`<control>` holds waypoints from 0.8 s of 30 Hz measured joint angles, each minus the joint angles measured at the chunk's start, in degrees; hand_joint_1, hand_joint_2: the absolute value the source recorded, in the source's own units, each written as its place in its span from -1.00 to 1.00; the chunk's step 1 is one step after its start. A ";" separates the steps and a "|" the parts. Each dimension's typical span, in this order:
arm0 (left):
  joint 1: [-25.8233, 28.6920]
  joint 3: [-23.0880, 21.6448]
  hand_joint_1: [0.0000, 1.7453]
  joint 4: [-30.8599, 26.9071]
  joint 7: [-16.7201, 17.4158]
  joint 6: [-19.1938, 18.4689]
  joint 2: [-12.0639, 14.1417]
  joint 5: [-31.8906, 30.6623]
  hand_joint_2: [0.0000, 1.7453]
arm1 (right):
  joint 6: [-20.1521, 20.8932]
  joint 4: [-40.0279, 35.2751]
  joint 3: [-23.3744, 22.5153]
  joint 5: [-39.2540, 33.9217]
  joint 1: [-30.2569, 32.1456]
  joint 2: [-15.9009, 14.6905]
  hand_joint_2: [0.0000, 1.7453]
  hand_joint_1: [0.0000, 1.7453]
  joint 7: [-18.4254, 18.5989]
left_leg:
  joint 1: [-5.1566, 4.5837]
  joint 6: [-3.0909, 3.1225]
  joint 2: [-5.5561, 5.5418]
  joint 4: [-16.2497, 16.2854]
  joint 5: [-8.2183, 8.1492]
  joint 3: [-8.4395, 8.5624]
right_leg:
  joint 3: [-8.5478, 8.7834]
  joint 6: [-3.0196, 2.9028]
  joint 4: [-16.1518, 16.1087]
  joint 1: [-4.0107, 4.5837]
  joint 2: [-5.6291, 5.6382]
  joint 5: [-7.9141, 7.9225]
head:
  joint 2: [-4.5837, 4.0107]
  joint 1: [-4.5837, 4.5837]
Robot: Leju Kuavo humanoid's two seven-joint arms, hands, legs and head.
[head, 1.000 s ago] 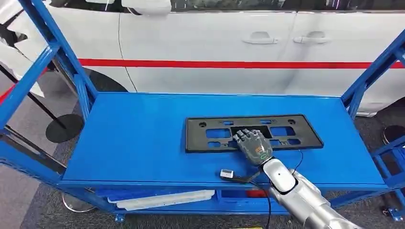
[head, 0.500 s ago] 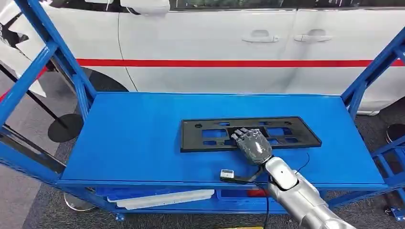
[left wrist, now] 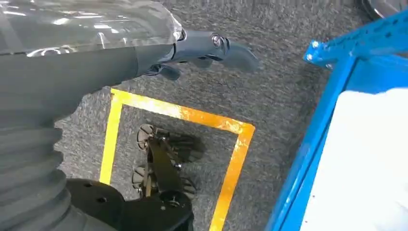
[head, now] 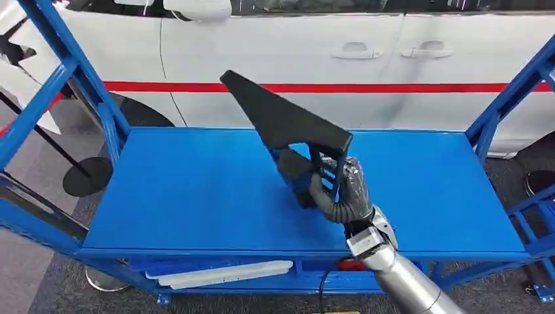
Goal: Take the parts from the cabinet and place them on the table.
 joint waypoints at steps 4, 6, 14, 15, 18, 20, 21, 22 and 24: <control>-0.13 0.07 -1.00 0.02 -0.15 -0.09 0.00 0.00 1.00 | 1.25 -2.63 0.35 -1.54 0.29 0.00 1.00 1.00 0.00 | 0.45 0.90 0.11 -0.77 0.57 0.10 | -4.70 1.08 10.19 -0.43 0.00 -6.29 | 0.00 0.00; -0.11 0.07 -1.00 0.02 -0.57 -0.13 0.02 -0.13 1.00 | 6.75 -6.11 0.53 -6.50 0.91 0.18 1.00 1.00 0.00 | 0.37 0.93 0.09 -0.65 0.54 -0.11 | -8.65 1.30 17.86 -0.62 -0.02 -8.70 | 0.00 0.00; 0.05 0.09 -1.00 0.02 -1.27 0.00 -0.09 0.02 1.00 | 50.65 -20.53 -7.96 -30.19 4.08 11.47 1.00 1.00 0.15 | 0.19 -0.48 -0.18 -0.44 -0.01 0.34 | -0.64 -0.30 0.30 0.11 0.11 0.14 | 0.00 0.02; 0.19 0.09 -1.00 0.02 -0.89 0.31 -0.09 0.02 1.00 | 52.20 -20.59 -7.89 -32.03 4.35 11.83 1.00 1.00 0.22 | 0.29 -0.90 -0.18 -0.65 0.22 0.48 | -0.63 -0.54 0.34 0.14 0.17 0.30 | 0.00 0.00; 0.18 0.11 -1.00 0.02 1.10 1.42 -0.04 0.00 1.00 | 52.74 -19.50 -6.51 -32.88 4.10 11.98 1.00 1.00 0.50 | 0.21 -1.57 0.08 3.14 -3.64 -0.94 | -0.68 -1.89 -0.78 -0.50 -0.21 1.27 | 0.00 -0.04; 0.07 0.09 -1.00 0.02 2.76 1.97 -0.02 -0.59 1.00 | 52.85 -17.14 -4.78 -34.19 3.67 11.87 1.00 1.00 1.27 | 0.44 -1.87 0.09 12.46 -8.61 -4.70 | -1.27 -2.20 -0.73 -0.27 -0.29 1.59 | 0.00 -0.02; 0.06 0.07 -1.00 0.02 3.47 2.19 0.00 -1.16 1.00 | 52.33 -16.27 -3.81 -34.90 3.63 11.85 1.00 1.00 1.81 | 0.48 -2.00 0.09 16.31 -10.04 -6.17 | -1.67 -2.18 -0.61 -0.18 -0.36 1.81 | 0.00 -0.02; 0.08 -0.07 -1.00 0.02 3.89 2.25 0.04 -1.72 1.00 | 51.54 -15.90 -3.15 -35.49 3.64 11.78 1.00 1.00 2.31 | 0.50 -2.12 0.10 17.30 -9.96 -6.33 | -2.01 -2.15 -0.45 -0.15 -0.38 2.00 | 0.00 -0.02; 0.06 -0.35 -1.00 0.02 4.31 2.34 0.24 -2.60 1.00 | 49.85 -15.74 -2.03 -36.20 3.60 11.63 1.00 1.00 3.06 | 0.53 -2.14 0.13 11.36 -6.63 -2.67 | -2.72 -1.88 0.02 -0.18 -0.42 2.27 | 0.00 -0.02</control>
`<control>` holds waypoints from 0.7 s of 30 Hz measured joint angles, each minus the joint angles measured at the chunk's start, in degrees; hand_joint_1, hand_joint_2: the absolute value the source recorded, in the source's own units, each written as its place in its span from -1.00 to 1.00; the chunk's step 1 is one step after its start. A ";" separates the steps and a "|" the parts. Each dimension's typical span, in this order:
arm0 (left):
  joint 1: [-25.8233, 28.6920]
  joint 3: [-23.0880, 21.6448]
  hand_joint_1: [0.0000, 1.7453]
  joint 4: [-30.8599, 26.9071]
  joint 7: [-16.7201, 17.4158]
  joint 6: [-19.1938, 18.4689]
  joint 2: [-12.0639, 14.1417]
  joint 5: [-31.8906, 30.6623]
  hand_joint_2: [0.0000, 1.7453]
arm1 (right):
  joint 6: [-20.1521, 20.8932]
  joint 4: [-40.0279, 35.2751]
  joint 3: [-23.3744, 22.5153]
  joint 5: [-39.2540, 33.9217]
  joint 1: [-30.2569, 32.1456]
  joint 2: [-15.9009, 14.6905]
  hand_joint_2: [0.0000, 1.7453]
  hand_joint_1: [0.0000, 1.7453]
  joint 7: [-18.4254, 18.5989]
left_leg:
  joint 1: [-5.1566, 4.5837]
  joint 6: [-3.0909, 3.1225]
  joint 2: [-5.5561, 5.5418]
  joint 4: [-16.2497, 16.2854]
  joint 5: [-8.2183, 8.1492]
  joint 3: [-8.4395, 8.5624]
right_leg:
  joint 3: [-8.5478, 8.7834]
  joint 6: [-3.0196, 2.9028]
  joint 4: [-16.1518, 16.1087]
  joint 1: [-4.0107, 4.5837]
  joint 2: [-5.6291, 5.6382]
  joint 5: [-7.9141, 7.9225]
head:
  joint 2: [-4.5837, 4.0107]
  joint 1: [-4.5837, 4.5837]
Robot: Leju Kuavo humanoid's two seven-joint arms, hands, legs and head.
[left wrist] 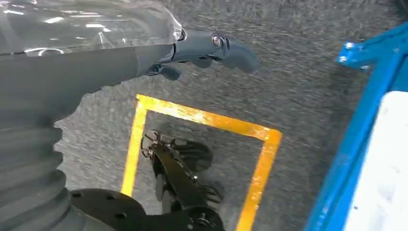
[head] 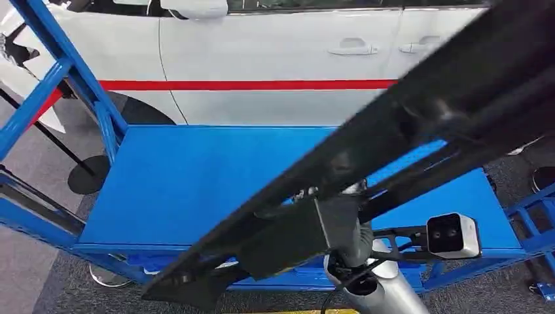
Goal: Take the parts from the cabinet and place them on the table.
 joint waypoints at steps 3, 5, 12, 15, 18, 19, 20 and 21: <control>-0.36 -1.09 -1.00 0.00 0.28 -0.02 0.37 -1.35 1.00 | -3.20 -0.85 1.77 0.76 0.08 -0.59 1.00 1.00 0.48 | -0.27 0.61 -0.12 -11.39 2.92 6.16 | -0.98 0.62 1.22 0.40 0.02 0.30 | 0.00 0.00; -0.32 -1.49 -1.00 0.00 0.28 -0.07 0.55 -1.70 1.00 | -4.57 -1.16 2.67 1.25 0.09 -1.33 1.00 1.00 0.19 | -0.24 1.24 -0.19 -11.31 3.54 5.70 | -1.14 1.26 1.13 0.24 0.06 0.85 | 0.00 0.02; -0.37 -2.77 -1.00 0.00 0.31 -0.20 1.05 -2.49 1.00 | -9.93 -0.98 3.93 4.15 0.55 -5.22 1.00 1.00 -2.27 | -0.13 3.16 0.32 -11.66 7.18 2.30 | -6.12 3.44 15.67 -0.42 0.30 -10.67 | 0.00 0.02; -0.33 -3.04 -1.00 0.00 0.48 -0.24 1.20 -2.56 1.00 | -13.40 -0.96 4.61 6.52 0.54 -6.58 1.00 1.00 -2.80 | -0.12 2.95 0.36 -11.33 8.56 0.08 | -3.16 3.44 15.79 -0.50 0.29 -8.78 | 0.02 0.02; -0.33 -3.52 -1.00 0.00 0.83 -0.35 1.20 -2.86 1.00 | -16.87 -1.27 4.92 8.44 0.46 -7.32 1.00 1.00 -3.04 | -0.19 2.34 0.24 -11.21 9.78 -1.07 | 7.34 2.41 0.83 -0.23 0.34 -6.36 | 0.00 0.02; -0.34 -3.80 -1.00 0.00 1.22 -0.37 1.20 -3.23 1.00 | -18.43 -1.74 4.94 9.02 0.54 -7.39 1.00 1.00 -3.06 | -0.31 1.97 0.16 -11.17 10.22 -1.32 | 8.15 2.22 -1.23 0.21 0.36 -6.61 | 0.02 -0.04; -0.30 -4.00 -1.00 0.00 1.84 -0.37 1.25 -3.58 1.00 | -19.60 -2.21 4.96 9.51 0.70 -7.52 1.00 1.00 -3.06 | -0.26 1.59 0.17 -11.61 10.76 -1.12 | 7.58 1.93 -0.76 0.32 0.39 -5.87 | 0.02 0.02; -0.29 -4.11 -1.00 0.00 2.36 -0.37 1.29 -3.78 1.00 | -20.10 -2.45 4.96 9.73 0.49 -7.85 1.00 1.00 -3.06 | -0.15 1.22 0.19 -11.77 11.25 -1.24 | 7.44 1.75 -1.02 0.44 0.40 -5.79 | 0.02 -0.02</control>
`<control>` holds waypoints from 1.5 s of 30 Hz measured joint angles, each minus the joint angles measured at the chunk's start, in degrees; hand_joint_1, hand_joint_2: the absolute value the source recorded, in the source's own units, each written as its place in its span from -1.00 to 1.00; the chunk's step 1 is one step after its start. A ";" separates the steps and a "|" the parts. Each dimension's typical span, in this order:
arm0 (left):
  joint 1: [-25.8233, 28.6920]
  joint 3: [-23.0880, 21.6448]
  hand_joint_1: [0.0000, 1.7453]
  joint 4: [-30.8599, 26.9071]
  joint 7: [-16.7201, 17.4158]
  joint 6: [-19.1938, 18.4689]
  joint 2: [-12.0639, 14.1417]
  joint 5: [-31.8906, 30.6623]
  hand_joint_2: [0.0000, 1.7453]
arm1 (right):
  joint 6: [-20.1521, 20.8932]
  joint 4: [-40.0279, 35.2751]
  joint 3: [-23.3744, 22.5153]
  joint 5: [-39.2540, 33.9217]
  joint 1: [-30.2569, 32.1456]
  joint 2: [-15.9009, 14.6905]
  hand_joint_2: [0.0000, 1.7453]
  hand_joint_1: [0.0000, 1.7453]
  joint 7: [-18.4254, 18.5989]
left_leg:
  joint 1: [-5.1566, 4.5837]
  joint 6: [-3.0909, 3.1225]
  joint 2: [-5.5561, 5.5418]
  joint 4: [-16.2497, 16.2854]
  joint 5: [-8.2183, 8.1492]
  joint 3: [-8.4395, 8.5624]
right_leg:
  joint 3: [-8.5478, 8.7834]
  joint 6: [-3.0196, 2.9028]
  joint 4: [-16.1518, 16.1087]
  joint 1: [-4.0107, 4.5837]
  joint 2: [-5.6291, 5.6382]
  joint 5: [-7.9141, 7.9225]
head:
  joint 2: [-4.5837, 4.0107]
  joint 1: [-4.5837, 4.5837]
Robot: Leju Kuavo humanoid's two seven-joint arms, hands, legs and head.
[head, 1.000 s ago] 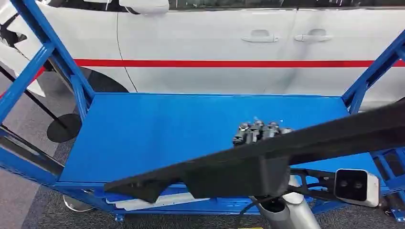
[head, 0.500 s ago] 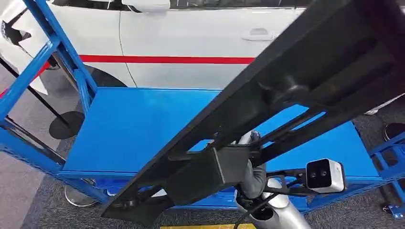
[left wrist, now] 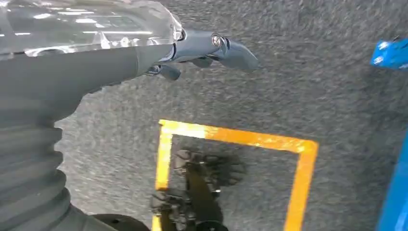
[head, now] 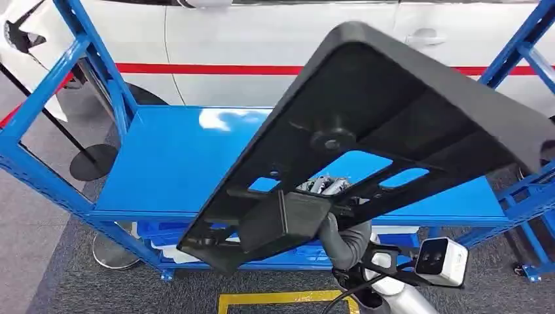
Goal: Take the parts from the cabinet and place them on the table.
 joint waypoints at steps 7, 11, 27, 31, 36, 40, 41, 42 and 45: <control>0.30 -0.37 -1.00 0.00 2.58 0.13 0.57 0.50 1.00 | 3.60 -0.76 -0.22 -0.24 0.31 -1.70 1.00 1.00 0.00 | 0.15 -1.28 -0.10 16.67 -13.02 -4.60 | -4.56 -2.18 -0.72 -0.22 -0.54 4.63 | 0.00 0.02; 0.49 0.02 -1.00 0.00 3.60 0.63 0.90 1.55 1.00 | 7.70 -0.72 -1.11 -0.72 0.41 -1.86 1.00 1.00 0.00 | 0.15 -0.95 -0.10 10.58 -6.27 3.14 | -8.23 -1.73 0.46 -0.14 -0.50 6.63 | 0.00 0.00; 1.19 0.59 -1.00 0.00 5.31 1.38 0.61 2.32 1.00 | 15.87 0.31 -3.52 -1.51 0.88 -2.90 1.00 1.00 0.00 | 0.04 1.05 0.57 0.49 -2.73 1.26 | -3.27 1.57 6.90 -1.05 -0.14 2.26 | 0.00 0.02; 1.20 0.83 -1.00 0.00 5.35 1.40 0.37 2.49 1.00 | 17.29 0.26 -4.04 -2.80 1.06 -3.01 1.00 1.00 -0.02 | 0.02 -0.33 0.47 0.19 -0.79 0.73 | -0.21 0.05 0.56 -0.26 -0.11 -0.05 | 0.00 0.02; 1.46 1.44 -1.00 0.00 5.57 1.33 0.04 2.49 1.00 | 19.30 0.37 -4.94 -2.25 1.61 -2.56 1.00 1.00 0.00 | 0.17 -1.30 0.32 9.97 -11.57 -2.72 | -3.65 -2.21 -0.08 -0.54 -0.64 3.60 | 0.00 0.00; 1.39 1.57 -1.00 0.00 5.57 1.36 -0.09 2.49 1.00 | 19.26 0.37 -5.60 -1.88 1.72 -2.56 1.00 1.00 0.00 | 0.16 -1.42 0.33 16.57 -9.44 -1.06 | -7.84 -2.04 0.66 -0.14 -0.69 6.28 | 0.00 0.00; 1.36 1.57 -1.00 0.00 5.57 1.40 -0.09 2.51 1.00 | 19.28 0.37 -5.66 -1.92 1.71 -2.56 1.00 1.00 0.00 | 0.16 -1.23 0.33 13.36 -7.29 1.61 | -8.82 -1.90 0.93 -0.10 -0.69 6.84 | 0.00 0.00; 1.28 1.57 -1.00 0.00 5.55 1.42 -0.09 2.54 1.00 | 19.28 0.37 -5.75 -1.97 1.70 -2.56 1.00 1.00 0.00 | 0.14 -0.90 0.31 8.44 -6.59 5.36 | -9.68 -1.75 1.27 -0.07 -0.66 7.42 | 0.00 0.00; 0.95 1.60 -1.00 0.00 5.27 1.42 -0.11 2.60 1.00 | 19.26 0.37 -5.92 -2.16 1.68 -2.53 1.00 1.00 0.00 | -0.40 -0.34 0.27 -1.24 -10.14 11.19 | -10.28 -0.80 1.59 0.03 -0.92 8.89 | 0.00 0.00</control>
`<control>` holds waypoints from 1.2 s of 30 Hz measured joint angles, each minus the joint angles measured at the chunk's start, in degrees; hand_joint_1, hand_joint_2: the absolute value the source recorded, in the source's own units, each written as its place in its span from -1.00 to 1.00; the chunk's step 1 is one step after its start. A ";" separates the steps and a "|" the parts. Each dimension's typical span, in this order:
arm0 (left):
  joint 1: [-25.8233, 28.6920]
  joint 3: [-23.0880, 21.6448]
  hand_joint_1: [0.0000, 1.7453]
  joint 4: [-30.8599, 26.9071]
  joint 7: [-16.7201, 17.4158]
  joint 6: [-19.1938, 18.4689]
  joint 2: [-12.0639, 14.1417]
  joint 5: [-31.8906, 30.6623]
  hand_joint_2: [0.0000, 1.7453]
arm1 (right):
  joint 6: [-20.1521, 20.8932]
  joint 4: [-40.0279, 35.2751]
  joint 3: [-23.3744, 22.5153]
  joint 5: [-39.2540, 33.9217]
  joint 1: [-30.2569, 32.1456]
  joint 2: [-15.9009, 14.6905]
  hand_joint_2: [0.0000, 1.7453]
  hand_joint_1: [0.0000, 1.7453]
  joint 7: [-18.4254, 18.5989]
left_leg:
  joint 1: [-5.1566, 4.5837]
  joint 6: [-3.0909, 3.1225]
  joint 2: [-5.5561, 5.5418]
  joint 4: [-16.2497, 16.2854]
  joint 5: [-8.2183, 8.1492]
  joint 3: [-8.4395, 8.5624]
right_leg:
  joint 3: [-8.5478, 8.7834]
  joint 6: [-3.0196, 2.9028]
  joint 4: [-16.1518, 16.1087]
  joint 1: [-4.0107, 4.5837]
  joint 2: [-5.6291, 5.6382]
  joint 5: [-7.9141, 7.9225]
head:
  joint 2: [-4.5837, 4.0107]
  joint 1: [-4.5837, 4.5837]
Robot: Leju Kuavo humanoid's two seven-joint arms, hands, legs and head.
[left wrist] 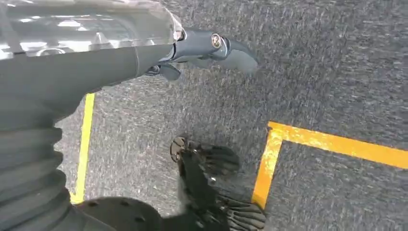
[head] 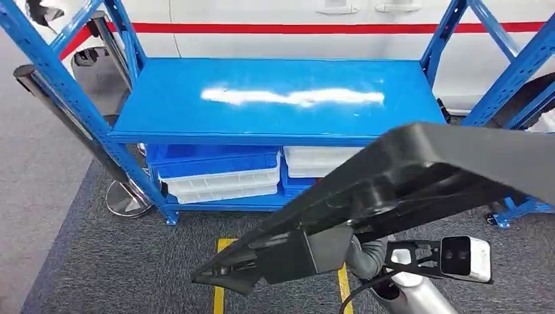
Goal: Take the parts from the cabinet and place them on the table.
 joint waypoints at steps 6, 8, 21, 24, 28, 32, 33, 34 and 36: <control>0.10 0.07 -1.00 0.00 -0.24 0.00 -0.50 0.39 1.00 | -0.22 -0.02 -0.02 0.02 0.22 0.15 1.00 1.00 0.00 | 0.44 1.80 0.59 -0.60 4.42 -3.87 | -2.89 1.75 7.56 -0.65 0.66 -9.52 | 0.02 0.02; 0.15 0.09 -1.00 0.00 -0.26 0.00 -0.55 0.42 1.00 | -0.22 0.02 -0.02 -0.20 0.20 0.15 1.00 1.00 0.00 | 0.42 1.63 0.59 -0.32 6.11 -6.15 | -4.15 2.24 16.14 -0.89 0.67 -13.00 | 0.02 0.02; 0.38 0.09 -1.00 0.00 -0.09 0.85 -0.85 0.18 1.00 | -1.25 0.04 0.15 -0.11 -0.96 1.03 1.00 1.00 0.00 | 0.68 -1.71 0.28 7.50 3.04 -14.17 | 8.73 -1.54 -1.79 -0.78 0.62 -7.23 | 0.02 -0.07; 0.37 0.09 -1.00 0.00 0.09 0.85 -0.92 -0.11 1.00 | -1.42 0.04 0.17 0.06 -0.91 1.11 1.00 1.00 0.00 | 0.66 -1.95 0.29 18.25 -1.14 -16.49 | 6.91 -1.75 -1.55 -0.21 0.59 -5.99 | 0.02 -0.07; 0.37 0.09 -1.00 0.00 0.52 1.27 -0.90 -0.13 1.00 | -2.21 -0.22 0.22 0.79 -0.35 1.29 1.00 1.00 0.00 | 0.19 -0.29 0.24 5.01 4.47 -6.23 | 5.84 -1.65 -1.20 0.47 0.62 -5.17 | 0.02 -0.04; 0.29 0.11 -1.00 -0.07 0.67 1.38 -0.79 -0.13 1.00 | -2.25 -0.61 0.26 1.09 -0.32 1.44 1.00 1.00 0.00 | -0.49 0.36 0.29 -0.29 3.72 -3.31 | 5.54 -0.60 -1.05 0.21 0.46 -4.48 | 0.02 -0.07; 0.33 0.11 -1.00 -0.07 0.90 1.40 -0.76 -0.11 1.00 | -2.25 -0.63 0.26 1.25 -0.35 1.49 1.00 1.00 0.00 | -0.54 0.63 0.29 -0.44 3.95 -3.47 | 5.51 -0.21 -1.20 0.19 0.46 -4.22 | 0.02 -0.04; 0.33 0.11 -1.00 -0.07 1.03 1.42 -0.85 -0.09 1.00 | -2.27 -0.85 0.26 1.29 -0.37 1.49 1.00 1.00 0.00 | 0.24 0.96 0.45 -1.28 4.67 -3.22 | 5.34 0.10 -1.11 0.68 0.47 -4.32 | 0.02 -0.07; 0.19 0.13 -1.00 -0.09 1.13 1.44 -0.90 -0.04 1.00 | -2.36 -1.05 0.22 1.51 -0.75 1.49 1.00 1.00 0.00 | 0.42 1.55 0.58 -1.57 5.29 -3.83 | 3.07 0.75 3.92 0.17 0.81 -8.44 | 0.02 -0.02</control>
